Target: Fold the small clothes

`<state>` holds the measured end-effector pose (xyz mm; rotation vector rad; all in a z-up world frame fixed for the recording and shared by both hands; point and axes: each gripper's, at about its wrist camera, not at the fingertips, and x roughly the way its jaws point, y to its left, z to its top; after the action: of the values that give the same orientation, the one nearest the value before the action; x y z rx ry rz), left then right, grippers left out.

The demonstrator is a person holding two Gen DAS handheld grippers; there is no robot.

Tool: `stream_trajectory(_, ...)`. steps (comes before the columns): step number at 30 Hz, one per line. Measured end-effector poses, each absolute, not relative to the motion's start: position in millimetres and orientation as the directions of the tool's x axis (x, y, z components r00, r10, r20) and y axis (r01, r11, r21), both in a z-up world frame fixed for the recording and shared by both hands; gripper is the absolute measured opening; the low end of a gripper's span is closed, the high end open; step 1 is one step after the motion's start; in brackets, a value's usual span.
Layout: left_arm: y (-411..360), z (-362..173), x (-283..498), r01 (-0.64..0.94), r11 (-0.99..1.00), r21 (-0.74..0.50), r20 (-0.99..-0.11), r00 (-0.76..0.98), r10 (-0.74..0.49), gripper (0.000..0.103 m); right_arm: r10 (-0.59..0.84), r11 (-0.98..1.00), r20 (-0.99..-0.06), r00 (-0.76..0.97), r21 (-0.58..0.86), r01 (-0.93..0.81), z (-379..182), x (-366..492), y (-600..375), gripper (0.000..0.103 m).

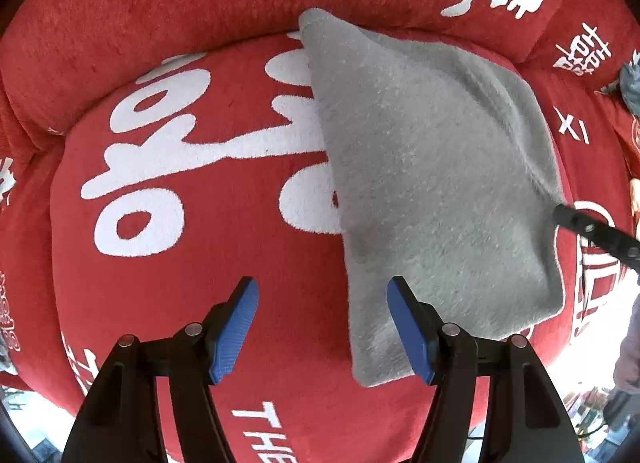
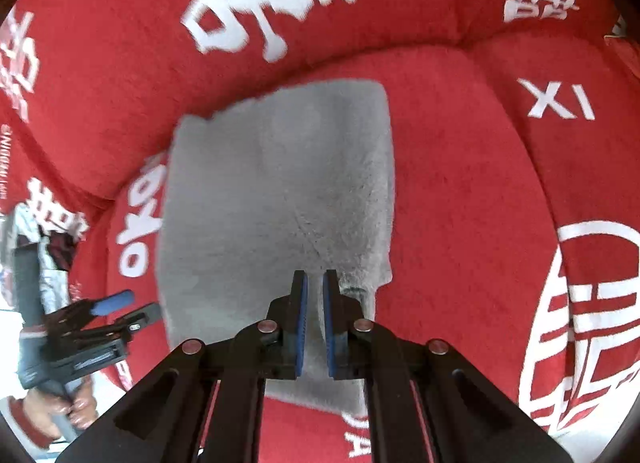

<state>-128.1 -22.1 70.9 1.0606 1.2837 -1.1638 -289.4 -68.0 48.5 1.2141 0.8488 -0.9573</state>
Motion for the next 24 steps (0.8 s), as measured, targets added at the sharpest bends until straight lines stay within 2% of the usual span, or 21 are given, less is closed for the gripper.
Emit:
stream_trajectory(5, -21.2, 67.6, -121.7, 0.989, 0.134, -0.054, -0.998, -0.052, -0.020, 0.068, -0.126, -0.002, -0.902, 0.413, 0.416, 0.909, 33.6, -312.3, -64.2, 0.003)
stream_trajectory(8, -22.1, 67.3, -121.6, 0.991, 0.127, -0.040, -0.999, -0.039, -0.015, 0.068, -0.102, -0.026, -0.930, 0.352, 0.357, 0.934, 32.3, -320.9, -57.7, 0.007)
stream_trajectory(12, -21.6, 70.8, -123.4, 0.992, 0.122, -0.031, -0.999, -0.029, -0.014, 0.068, -0.107, -0.060, -0.918, 0.381, 0.389, 0.919, 39.8, -341.2, -47.2, 0.010)
stream_trajectory(24, -26.7, 72.9, -131.2, 0.993, 0.120, -0.020, -1.000, -0.020, -0.003, 0.068, -0.093, -0.085, -0.912, 0.400, 0.408, 0.909, 43.8, -342.2, -32.4, 0.010)
